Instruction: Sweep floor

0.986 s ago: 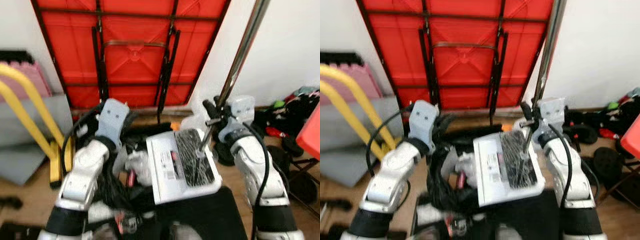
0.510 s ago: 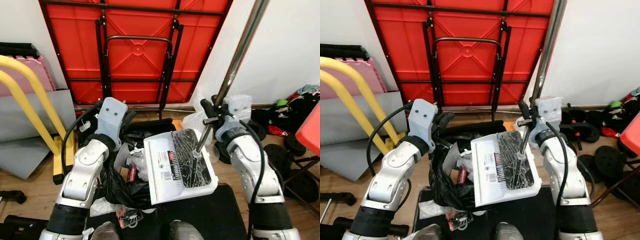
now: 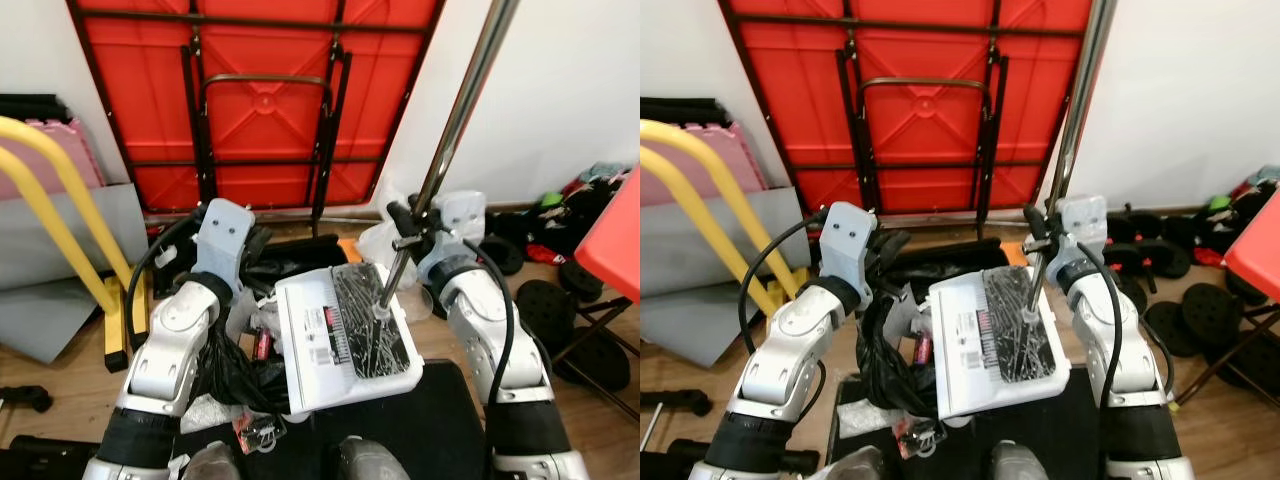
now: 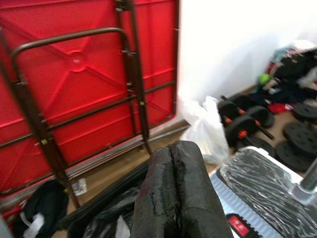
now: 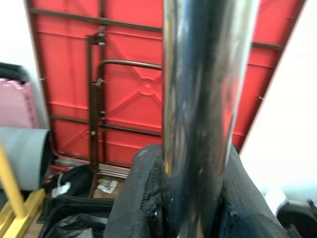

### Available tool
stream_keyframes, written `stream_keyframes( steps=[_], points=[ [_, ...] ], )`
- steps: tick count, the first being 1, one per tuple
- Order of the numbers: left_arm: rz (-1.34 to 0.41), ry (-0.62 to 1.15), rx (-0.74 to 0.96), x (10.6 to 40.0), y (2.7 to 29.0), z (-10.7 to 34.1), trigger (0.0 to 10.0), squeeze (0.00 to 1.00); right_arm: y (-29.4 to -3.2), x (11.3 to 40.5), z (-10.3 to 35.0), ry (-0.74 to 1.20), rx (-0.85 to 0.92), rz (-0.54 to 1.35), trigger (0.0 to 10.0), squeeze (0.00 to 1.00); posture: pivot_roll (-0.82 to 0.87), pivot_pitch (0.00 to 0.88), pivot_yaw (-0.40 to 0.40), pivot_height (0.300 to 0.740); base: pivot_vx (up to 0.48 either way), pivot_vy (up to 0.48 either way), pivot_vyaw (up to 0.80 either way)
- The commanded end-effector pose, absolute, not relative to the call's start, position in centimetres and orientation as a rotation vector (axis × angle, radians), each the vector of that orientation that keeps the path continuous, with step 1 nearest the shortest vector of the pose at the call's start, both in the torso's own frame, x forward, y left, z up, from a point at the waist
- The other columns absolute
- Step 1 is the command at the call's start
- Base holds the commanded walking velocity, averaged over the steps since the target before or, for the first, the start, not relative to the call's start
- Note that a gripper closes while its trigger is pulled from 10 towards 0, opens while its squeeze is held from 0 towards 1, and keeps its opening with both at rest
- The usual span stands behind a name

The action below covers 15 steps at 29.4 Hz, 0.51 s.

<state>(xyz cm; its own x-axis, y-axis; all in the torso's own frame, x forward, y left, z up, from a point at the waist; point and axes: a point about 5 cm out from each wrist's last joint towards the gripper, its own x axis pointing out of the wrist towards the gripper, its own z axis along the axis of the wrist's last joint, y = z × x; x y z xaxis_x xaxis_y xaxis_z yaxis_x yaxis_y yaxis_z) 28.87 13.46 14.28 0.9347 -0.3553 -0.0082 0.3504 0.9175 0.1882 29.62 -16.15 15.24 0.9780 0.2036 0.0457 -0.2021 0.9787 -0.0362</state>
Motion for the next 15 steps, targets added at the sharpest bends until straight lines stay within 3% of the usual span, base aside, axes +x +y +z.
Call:
stream_keyframes(
  steps=[1,3,15],
  points=[
    [-0.369,-0.004,0.197,28.86,13.39,13.93,10.0,0.00,-15.97,29.72,16.57,-0.114,-0.049,0.217,10.0,0.00,-0.14,0.037,-0.127,0.740,0.000,0.000,0.80],
    [-0.369,-0.003,0.198,28.88,13.37,13.94,10.0,0.00,-16.01,29.73,16.58,-0.116,-0.041,0.213,10.0,0.00,-0.14,0.037,-0.128,0.740,0.000,0.000,0.80],
    [-0.375,0.003,0.205,28.89,13.28,13.87,10.0,0.00,-16.21,29.85,16.59,-0.116,-0.010,0.192,10.0,0.00,-0.14,0.039,-0.130,0.740,0.000,0.000,0.00]
  ],
)
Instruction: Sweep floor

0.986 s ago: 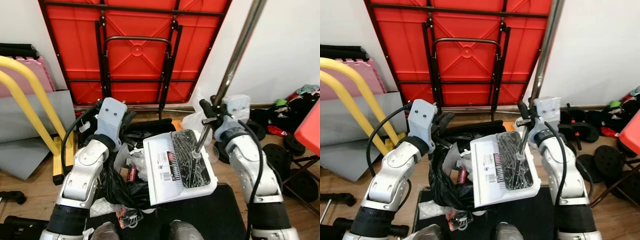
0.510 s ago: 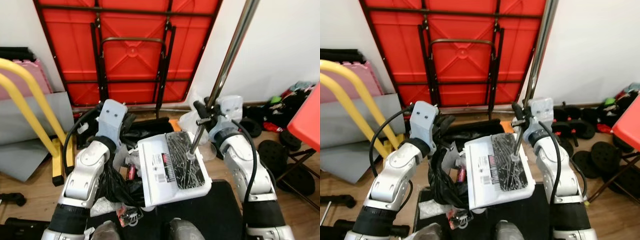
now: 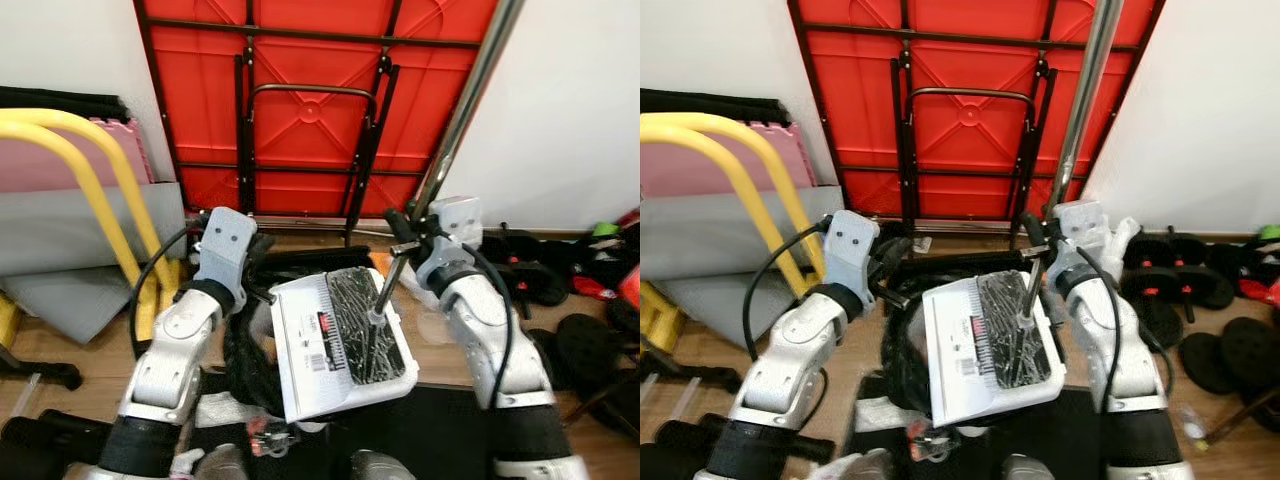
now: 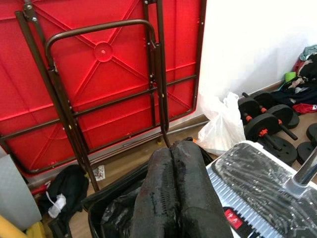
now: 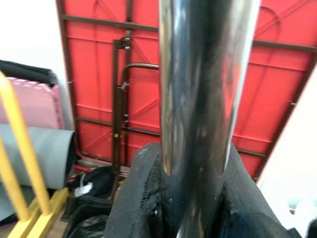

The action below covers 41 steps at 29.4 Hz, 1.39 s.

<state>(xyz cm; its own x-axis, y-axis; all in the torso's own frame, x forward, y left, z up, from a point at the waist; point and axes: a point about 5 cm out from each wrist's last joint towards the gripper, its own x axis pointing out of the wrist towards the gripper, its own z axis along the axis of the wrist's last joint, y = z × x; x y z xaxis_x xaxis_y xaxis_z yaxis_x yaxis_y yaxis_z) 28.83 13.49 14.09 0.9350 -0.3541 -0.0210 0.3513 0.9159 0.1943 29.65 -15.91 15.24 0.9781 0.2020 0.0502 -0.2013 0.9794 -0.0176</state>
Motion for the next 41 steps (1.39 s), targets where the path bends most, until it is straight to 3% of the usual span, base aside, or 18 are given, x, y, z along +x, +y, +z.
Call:
stream_keyframes(
  steps=[1,41],
  points=[
    [-0.375,0.003,0.205,28.89,13.28,13.87,10.0,0.00,-16.21,29.85,16.59,-0.116,-0.010,0.192,10.0,0.00,-0.14,0.039,-0.130,0.740,0.000,0.000,0.00],
    [-0.381,0.010,0.216,28.94,13.14,13.78,10.0,0.00,-16.84,30.11,16.97,-0.136,0.008,0.142,10.0,0.00,-0.14,0.043,-0.130,0.740,0.000,0.000,0.04]
  ],
)
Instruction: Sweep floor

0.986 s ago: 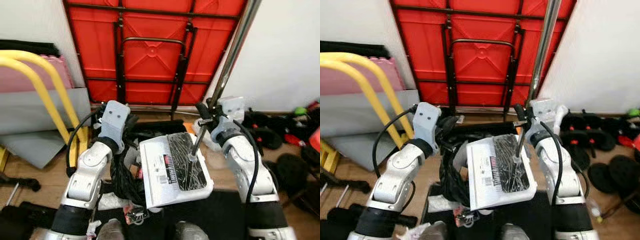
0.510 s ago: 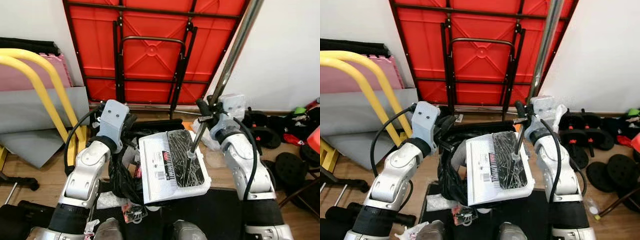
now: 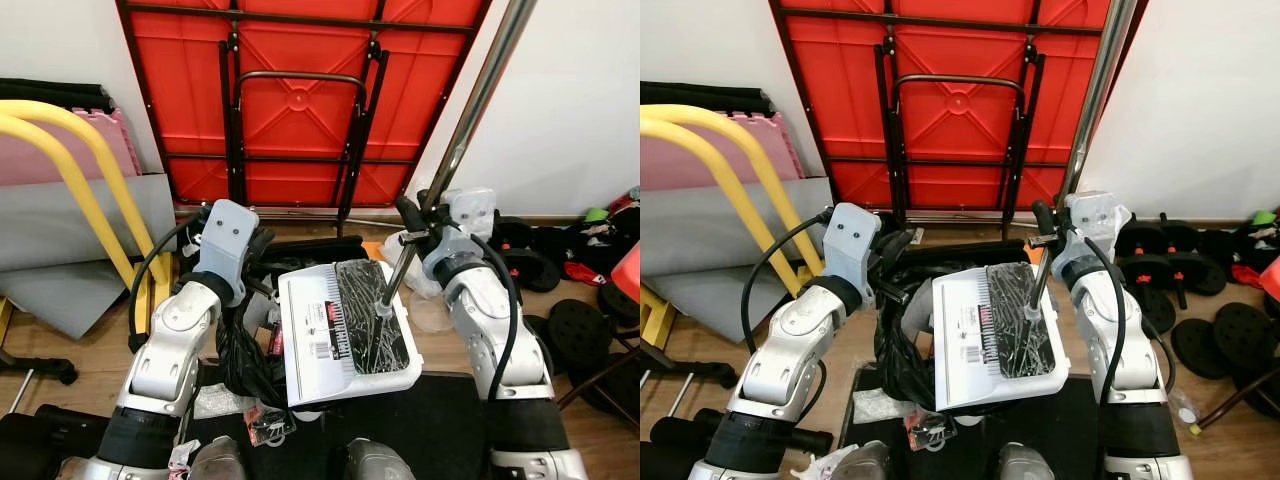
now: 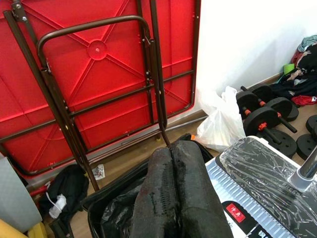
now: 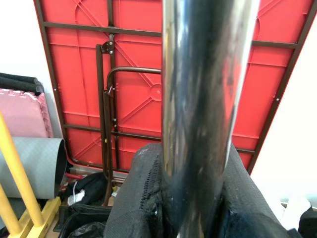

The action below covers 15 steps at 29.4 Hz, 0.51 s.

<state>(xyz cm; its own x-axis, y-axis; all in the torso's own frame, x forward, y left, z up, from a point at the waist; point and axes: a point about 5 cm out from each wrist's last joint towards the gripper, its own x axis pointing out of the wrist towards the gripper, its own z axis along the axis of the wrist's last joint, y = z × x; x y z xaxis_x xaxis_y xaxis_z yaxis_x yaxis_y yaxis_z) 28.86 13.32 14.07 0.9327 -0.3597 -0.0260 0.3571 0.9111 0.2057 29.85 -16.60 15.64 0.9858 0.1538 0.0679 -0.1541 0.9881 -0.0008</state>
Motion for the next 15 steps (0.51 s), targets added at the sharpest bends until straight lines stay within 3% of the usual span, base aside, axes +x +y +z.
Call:
stream_keyframes(
  steps=[1,15],
  points=[
    [-0.381,0.010,0.216,28.94,13.12,13.78,10.0,0.00,-16.85,30.11,16.97,-0.136,0.008,0.142,10.0,0.00,-0.14,0.042,-0.131,0.740,0.000,0.000,0.00],
    [-0.380,0.012,0.215,28.92,13.09,13.72,10.0,0.00,-16.77,30.16,16.90,-0.132,0.009,0.145,10.0,0.00,-0.14,0.040,-0.132,0.740,-0.017,0.000,0.00]
  ],
)
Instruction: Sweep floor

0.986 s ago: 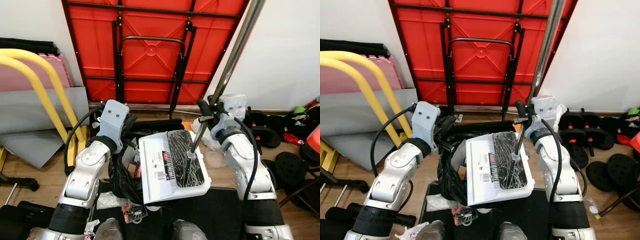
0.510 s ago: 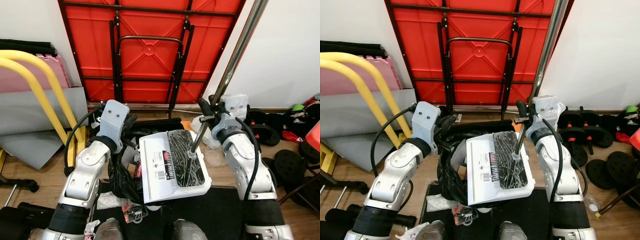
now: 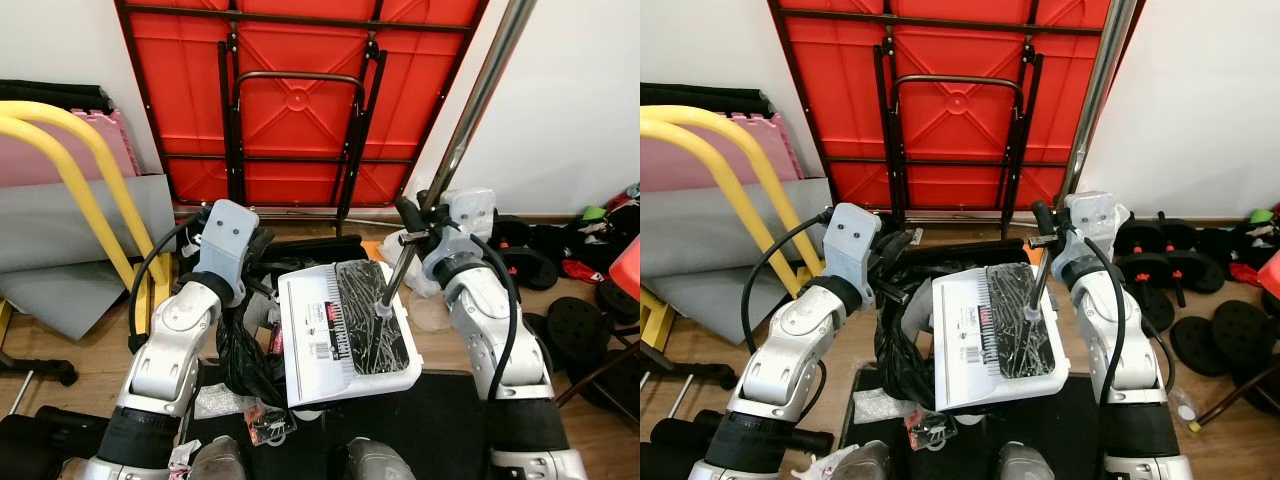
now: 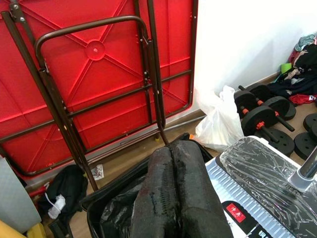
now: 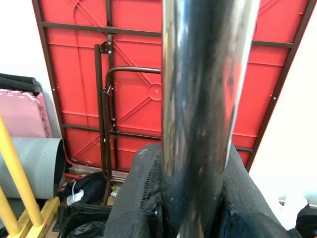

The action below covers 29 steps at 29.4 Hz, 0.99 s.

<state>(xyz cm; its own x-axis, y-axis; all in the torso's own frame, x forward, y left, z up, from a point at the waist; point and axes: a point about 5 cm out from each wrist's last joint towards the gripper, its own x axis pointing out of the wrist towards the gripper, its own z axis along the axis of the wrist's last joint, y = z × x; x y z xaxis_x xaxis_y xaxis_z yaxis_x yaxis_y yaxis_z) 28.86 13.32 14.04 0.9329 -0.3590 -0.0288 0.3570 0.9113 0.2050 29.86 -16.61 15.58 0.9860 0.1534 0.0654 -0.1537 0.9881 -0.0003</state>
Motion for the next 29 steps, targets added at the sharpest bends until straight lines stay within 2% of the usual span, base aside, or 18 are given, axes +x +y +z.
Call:
stream_keyframes(
  steps=[1,6,29],
  points=[
    [-0.380,0.012,0.215,28.92,13.09,13.72,10.0,0.00,-16.77,30.16,16.90,-0.132,0.009,0.145,10.0,0.00,-0.14,0.040,-0.132,0.740,0.000,0.000,0.00],
    [-0.384,0.013,0.217,28.90,13.06,13.67,10.0,0.00,-16.72,30.19,16.86,-0.131,0.010,0.148,10.0,0.00,-0.14,0.037,-0.130,0.740,-0.048,0.000,0.00],
    [-0.385,0.011,0.217,28.91,13.00,13.71,10.0,0.00,-16.79,30.23,16.88,-0.131,0.010,0.145,10.0,0.00,-0.14,0.040,-0.132,0.740,-0.291,0.000,0.00]
  ],
)
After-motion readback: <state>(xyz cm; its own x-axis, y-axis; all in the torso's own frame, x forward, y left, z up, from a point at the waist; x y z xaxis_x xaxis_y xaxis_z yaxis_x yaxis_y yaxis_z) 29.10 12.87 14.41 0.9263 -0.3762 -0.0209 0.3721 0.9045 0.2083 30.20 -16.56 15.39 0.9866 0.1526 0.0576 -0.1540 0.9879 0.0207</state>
